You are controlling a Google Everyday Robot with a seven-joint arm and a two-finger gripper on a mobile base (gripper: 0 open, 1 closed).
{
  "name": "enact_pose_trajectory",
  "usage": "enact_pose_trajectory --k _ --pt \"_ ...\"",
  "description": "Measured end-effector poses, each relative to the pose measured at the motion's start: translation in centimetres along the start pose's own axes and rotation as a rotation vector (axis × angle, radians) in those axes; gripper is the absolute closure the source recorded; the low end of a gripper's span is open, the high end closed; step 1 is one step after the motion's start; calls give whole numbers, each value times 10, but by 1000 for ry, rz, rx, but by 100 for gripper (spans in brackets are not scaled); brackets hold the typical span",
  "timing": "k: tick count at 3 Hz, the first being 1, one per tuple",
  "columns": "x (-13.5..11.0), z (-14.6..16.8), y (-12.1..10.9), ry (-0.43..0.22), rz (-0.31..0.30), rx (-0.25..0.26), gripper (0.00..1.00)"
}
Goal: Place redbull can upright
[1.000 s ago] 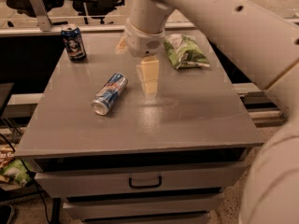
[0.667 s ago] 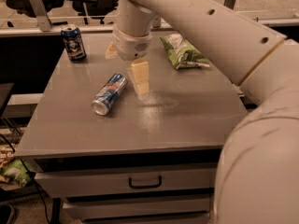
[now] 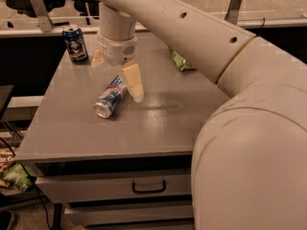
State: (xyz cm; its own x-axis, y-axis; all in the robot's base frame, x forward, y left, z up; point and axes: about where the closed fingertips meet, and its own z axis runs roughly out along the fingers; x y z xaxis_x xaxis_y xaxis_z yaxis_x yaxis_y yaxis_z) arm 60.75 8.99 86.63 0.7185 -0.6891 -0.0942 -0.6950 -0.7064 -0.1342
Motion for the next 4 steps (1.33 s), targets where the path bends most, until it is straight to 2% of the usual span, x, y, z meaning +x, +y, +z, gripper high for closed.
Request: enact_pose_trajectory --k 3,4 --pt "-14 17 0 77 -328 -55 0" --pt "-12 20 -1 102 -398 -86 18"
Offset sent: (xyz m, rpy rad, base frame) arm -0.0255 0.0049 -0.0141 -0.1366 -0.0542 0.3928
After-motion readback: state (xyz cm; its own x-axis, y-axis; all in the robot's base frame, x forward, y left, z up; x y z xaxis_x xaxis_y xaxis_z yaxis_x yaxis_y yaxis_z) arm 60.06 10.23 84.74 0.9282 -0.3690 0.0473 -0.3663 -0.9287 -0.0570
